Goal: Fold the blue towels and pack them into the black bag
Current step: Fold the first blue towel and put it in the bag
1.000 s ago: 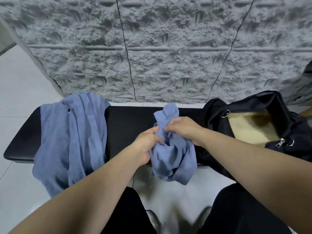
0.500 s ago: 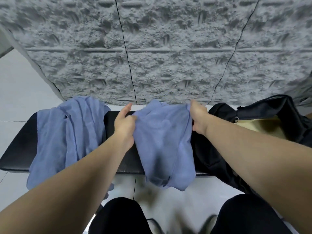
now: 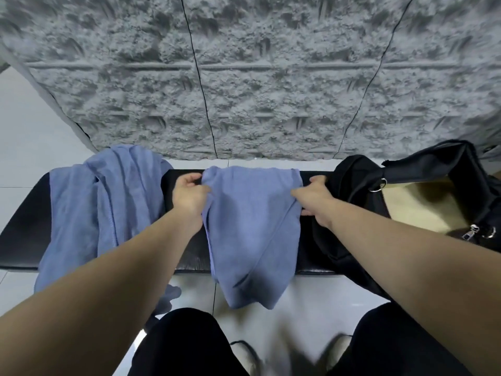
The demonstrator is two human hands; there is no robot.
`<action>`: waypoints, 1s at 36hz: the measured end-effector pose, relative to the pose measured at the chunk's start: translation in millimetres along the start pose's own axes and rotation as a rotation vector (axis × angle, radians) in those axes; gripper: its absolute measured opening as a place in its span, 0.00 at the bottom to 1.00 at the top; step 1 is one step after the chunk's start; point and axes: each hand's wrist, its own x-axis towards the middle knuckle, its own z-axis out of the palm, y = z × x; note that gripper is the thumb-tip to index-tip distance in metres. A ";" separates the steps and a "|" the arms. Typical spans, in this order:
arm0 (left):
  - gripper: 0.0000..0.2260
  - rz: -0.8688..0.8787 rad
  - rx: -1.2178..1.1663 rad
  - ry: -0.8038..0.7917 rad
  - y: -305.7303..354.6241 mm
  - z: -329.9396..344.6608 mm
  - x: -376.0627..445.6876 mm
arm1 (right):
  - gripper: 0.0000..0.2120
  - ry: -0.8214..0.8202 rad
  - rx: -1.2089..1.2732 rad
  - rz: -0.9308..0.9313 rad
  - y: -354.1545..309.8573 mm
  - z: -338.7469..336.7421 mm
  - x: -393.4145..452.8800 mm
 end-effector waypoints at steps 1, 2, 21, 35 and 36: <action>0.14 -0.043 0.015 -0.031 -4.6 -0.8 -2.4 | 0.33 -0.013 -0.039 -0.023 3.5 1.0 -6.1; 0.15 -0.075 0.025 -0.048 -8.4 -2.0 -6.3 | 0.31 -0.022 -0.067 -0.046 6.6 2.5 -11.6; 0.07 -0.143 0.564 -0.343 -52.3 -43.0 -95.6 | 0.22 -0.217 -0.843 -0.567 65.1 19.7 -79.3; 0.12 0.213 0.437 -0.144 -50.0 -56.9 -117.5 | 0.08 -0.114 -0.892 -0.762 75.5 -15.4 -105.6; 0.13 0.222 0.416 -0.124 -50.0 -59.3 -117.1 | 0.07 -0.075 -0.881 -0.804 78.1 -20.8 -106.1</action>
